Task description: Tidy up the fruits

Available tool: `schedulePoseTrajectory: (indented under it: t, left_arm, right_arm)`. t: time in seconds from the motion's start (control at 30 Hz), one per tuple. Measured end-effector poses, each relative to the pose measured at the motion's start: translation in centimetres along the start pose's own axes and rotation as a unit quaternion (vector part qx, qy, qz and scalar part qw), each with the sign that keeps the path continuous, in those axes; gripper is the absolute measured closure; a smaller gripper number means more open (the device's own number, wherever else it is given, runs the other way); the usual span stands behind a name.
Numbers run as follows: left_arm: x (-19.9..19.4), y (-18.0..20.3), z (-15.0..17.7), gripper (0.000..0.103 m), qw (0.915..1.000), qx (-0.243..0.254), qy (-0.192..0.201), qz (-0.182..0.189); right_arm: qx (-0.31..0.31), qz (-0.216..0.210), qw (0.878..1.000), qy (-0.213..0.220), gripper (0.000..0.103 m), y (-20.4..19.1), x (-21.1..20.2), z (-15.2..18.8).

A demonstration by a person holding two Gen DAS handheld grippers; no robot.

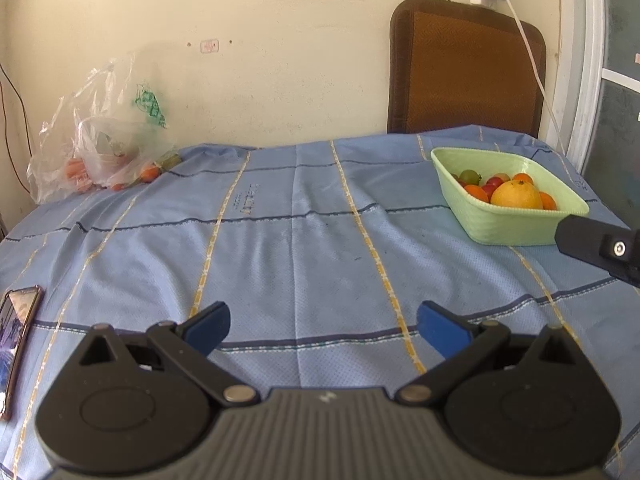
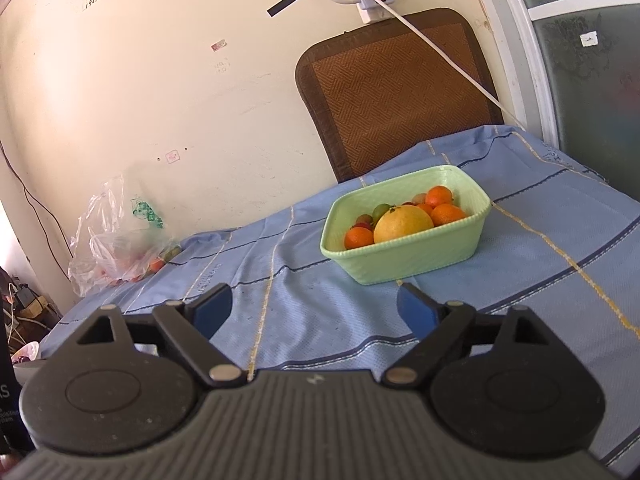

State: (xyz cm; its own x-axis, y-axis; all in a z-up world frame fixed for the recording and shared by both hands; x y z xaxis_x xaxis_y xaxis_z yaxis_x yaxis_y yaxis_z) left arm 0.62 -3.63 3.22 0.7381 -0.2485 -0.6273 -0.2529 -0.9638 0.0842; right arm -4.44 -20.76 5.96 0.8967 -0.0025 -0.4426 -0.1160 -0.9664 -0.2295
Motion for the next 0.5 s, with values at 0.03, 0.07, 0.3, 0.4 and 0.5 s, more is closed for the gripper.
schedulePoseTrajectory:
  t: [0.03, 0.07, 0.3, 0.4, 0.5]
  left_arm:
    - [0.08, -0.17, 0.03, 0.000, 1.0000, -0.003, -0.004, 0.001]
    - [0.10, -0.35, 0.08, 0.000, 1.0000, -0.005, -0.005, 0.000]
    - [-0.39, -0.70, 0.35, 0.000, 0.9996, 0.003, 0.013, -0.024]
    - [-0.44, -0.53, 0.37, 0.000, 0.9995, 0.012, 0.014, -0.025]
    - [-0.47, -0.37, 0.42, 0.000, 0.9994, 0.016, 0.013, -0.026]
  right_arm:
    - [0.002, -0.001, 1.000, -0.002, 0.009, -0.04, 0.06, 0.00]
    - [0.004, -0.001, 1.000, -0.005, 0.008, -0.13, 0.15, 0.02]
    - [0.010, -0.007, 1.000, -0.014, 0.008, -0.71, 0.13, -0.10]
    - [0.011, -0.006, 1.000, -0.009, 0.007, -0.69, -0.13, -0.49]
    - [0.017, -0.009, 1.000, -0.007, 0.007, -0.49, -0.19, -0.81]
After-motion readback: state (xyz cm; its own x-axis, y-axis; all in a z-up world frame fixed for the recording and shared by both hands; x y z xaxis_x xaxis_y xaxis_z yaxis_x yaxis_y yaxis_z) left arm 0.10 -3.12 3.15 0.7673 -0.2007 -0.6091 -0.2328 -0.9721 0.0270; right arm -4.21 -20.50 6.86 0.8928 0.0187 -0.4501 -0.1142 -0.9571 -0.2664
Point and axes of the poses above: each gripper's, at about its wrist camera, not at the fingertips, and x roughly the way its jaws point, y to its right, z to its underside, the point moved 4 cm from there along x, roughly the way its jaws point, and after that the axes turned 9 degrees about z, right-handed, at the moved point
